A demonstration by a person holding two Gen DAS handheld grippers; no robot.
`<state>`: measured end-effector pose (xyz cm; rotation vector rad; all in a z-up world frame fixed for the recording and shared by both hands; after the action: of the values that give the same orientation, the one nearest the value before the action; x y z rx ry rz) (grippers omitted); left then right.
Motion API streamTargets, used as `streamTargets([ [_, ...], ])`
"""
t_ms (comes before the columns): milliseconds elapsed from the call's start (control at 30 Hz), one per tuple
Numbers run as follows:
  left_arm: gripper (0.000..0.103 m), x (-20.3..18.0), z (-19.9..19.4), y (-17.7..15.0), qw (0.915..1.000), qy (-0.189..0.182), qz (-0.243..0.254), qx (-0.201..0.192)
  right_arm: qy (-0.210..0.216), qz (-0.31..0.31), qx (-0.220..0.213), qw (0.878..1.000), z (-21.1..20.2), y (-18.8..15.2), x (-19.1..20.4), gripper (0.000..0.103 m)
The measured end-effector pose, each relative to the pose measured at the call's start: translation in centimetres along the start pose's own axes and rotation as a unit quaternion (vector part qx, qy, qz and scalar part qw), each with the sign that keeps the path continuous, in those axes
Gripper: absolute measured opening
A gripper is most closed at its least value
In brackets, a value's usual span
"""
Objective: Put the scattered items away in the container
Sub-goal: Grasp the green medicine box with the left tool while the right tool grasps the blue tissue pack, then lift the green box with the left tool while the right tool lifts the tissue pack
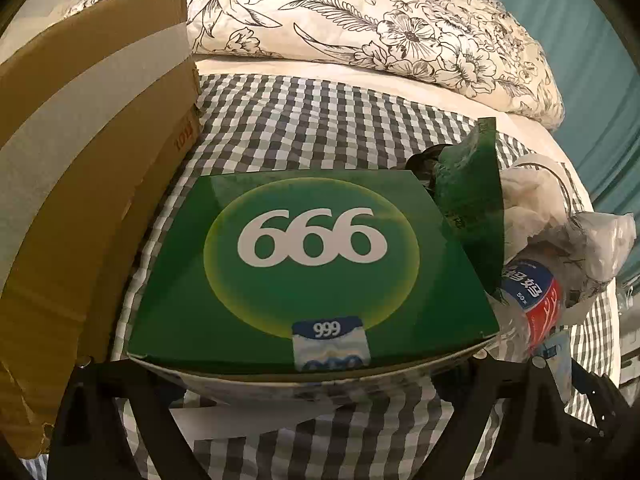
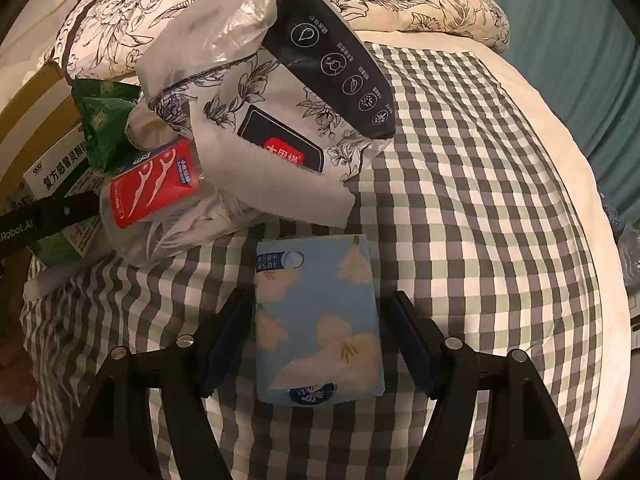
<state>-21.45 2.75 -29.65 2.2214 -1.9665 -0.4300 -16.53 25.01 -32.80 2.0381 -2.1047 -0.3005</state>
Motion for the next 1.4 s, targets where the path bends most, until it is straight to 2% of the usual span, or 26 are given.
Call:
streamTargets([
  [67, 0.094, 0.1, -0.3, 0.0, 1.0000, -0.001, -0.002, -0.003, -0.004, 0.003, -0.001, 1.000, -0.2, -0.1, -0.1, 0.052],
  [467, 0.094, -0.3, -4.7, -0.7, 0.9990, 0.005, 0.017, -0.042, 0.011, 0.007, -0.022, 1.000, -3.4, -1.2, -0.3, 0.052],
  [933, 0.094, -0.2, -13.1, -2.7, 0.9940, 0.003, 0.044, -0.100, 0.005, 0.011, -0.094, 0.995, -12.8, -2.7, 0.5, 0.052],
  [1400, 0.094, -0.4, -23.0, -6.2, 0.9783, 0.010, 0.080, -0.191, 0.001, 0.004, -0.172, 0.985, -22.7, -6.0, 1.5, 0.052],
])
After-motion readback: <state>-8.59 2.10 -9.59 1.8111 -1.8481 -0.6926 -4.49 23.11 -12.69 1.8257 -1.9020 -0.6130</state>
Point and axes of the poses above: each gripper's, at about its wrist camera, not at the fingertips, and z roughly the way its jaws point, x to its left, y to its top, the point moved 2 cm from there along z, roughly the way its jaws point, and after that the axes turned 12 degrees about x, right-handed, at the moved point
